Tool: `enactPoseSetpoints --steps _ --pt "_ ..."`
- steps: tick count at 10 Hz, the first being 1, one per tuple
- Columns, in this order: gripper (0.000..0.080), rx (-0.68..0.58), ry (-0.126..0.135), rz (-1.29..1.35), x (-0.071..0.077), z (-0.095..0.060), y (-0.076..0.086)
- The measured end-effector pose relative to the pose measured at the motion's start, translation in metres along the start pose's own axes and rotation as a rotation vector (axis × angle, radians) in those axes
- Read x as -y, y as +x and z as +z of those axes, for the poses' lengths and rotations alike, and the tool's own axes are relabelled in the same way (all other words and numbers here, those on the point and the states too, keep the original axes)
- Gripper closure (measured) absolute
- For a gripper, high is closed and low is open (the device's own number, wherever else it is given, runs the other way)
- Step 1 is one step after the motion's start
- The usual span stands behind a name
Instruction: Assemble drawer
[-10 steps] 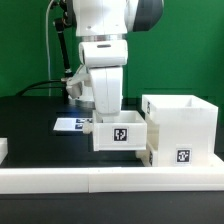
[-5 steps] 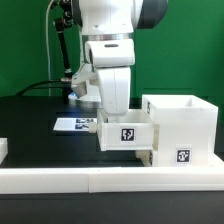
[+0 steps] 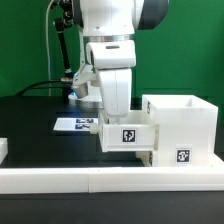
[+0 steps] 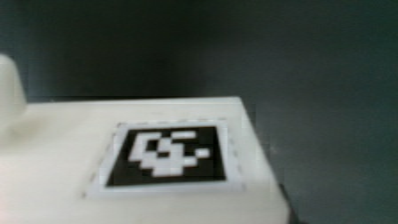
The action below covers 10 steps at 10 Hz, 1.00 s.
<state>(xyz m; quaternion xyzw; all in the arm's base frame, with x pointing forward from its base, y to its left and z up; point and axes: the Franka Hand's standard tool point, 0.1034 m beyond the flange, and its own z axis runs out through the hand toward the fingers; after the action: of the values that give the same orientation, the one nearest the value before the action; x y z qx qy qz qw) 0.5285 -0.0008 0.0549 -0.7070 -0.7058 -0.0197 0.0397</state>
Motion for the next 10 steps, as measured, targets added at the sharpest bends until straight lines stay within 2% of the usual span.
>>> enactPoseSetpoints --steps 10 --pt "0.0757 -0.002 -0.004 0.009 -0.0008 0.0011 0.0042"
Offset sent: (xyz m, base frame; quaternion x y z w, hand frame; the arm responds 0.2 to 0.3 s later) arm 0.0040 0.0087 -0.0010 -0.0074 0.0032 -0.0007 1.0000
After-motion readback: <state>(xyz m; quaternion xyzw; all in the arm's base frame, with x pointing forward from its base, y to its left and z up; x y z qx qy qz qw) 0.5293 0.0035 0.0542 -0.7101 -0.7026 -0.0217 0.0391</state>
